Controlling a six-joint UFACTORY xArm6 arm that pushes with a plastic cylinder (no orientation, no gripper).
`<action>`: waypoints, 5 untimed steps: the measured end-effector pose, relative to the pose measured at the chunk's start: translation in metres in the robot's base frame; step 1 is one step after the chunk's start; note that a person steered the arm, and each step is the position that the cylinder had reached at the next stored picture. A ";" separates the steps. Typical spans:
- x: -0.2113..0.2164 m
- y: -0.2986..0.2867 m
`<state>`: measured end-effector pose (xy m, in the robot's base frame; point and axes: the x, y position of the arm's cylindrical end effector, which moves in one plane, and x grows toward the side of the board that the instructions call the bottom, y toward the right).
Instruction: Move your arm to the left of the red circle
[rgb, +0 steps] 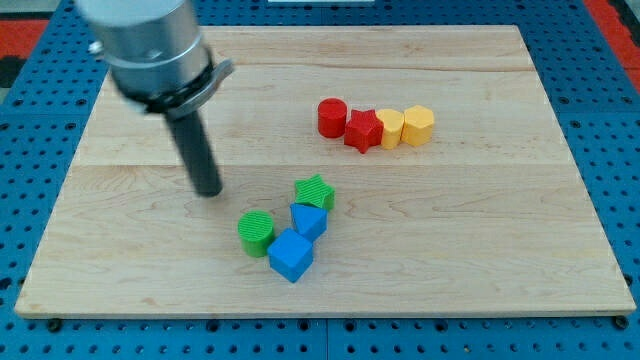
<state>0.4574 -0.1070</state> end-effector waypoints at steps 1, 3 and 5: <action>-0.047 0.039; -0.049 0.052; -0.049 0.188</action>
